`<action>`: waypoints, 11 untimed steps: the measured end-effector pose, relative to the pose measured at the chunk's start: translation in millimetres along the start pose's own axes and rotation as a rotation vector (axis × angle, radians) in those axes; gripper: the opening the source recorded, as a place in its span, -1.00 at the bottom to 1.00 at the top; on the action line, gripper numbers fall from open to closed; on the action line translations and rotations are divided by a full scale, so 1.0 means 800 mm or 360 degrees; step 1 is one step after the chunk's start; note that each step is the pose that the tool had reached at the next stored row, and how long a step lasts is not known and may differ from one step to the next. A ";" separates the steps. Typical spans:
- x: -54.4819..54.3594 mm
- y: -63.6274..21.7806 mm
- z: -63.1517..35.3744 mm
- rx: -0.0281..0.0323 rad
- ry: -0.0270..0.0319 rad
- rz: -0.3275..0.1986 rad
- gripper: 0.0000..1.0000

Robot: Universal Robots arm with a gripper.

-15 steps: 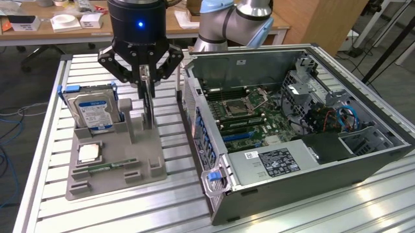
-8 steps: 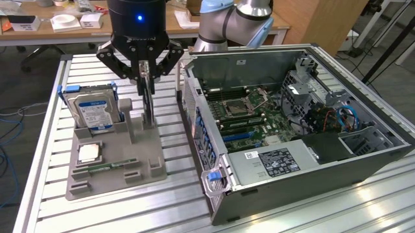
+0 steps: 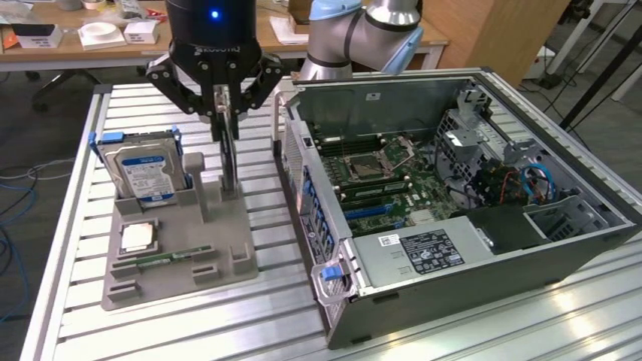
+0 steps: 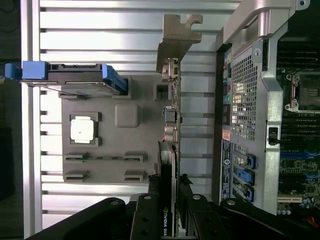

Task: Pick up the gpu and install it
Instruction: 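Pick up the gpu and move the gpu toward the slot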

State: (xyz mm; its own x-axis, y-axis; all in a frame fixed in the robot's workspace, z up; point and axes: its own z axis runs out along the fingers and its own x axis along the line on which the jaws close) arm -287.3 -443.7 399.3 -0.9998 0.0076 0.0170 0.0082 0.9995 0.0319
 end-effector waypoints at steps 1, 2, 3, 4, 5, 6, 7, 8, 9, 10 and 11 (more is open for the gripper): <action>0.000 0.000 -0.001 -0.00003 -0.00001 0.0000 -0.48; 0.000 0.000 -0.003 -0.00005 -0.00001 0.0000 -0.48; 0.000 0.000 -0.004 -0.00006 0.00000 0.0000 -0.48; 0.000 0.000 -0.006 -0.00008 0.00000 0.0000 -0.48; 0.000 0.000 -0.007 -0.00010 0.00000 0.0000 -0.48; 0.000 0.000 -0.009 -0.00010 0.00001 0.0000 -0.48; 0.000 0.000 -0.010 -0.00012 0.00000 0.0000 -0.48; 0.000 0.000 -0.012 -0.00014 0.00000 0.0000 -0.48; 0.000 0.000 -0.014 -0.00016 0.00000 0.0000 -0.48; 0.000 0.000 -0.015 -0.00018 0.00000 0.0000 -0.48; 0.000 0.001 -0.017 -0.00020 0.00000 0.0000 -0.48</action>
State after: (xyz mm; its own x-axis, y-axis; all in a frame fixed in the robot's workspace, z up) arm -287.3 -443.8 412.7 -0.9998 0.0076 0.0170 0.0081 0.9994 0.0332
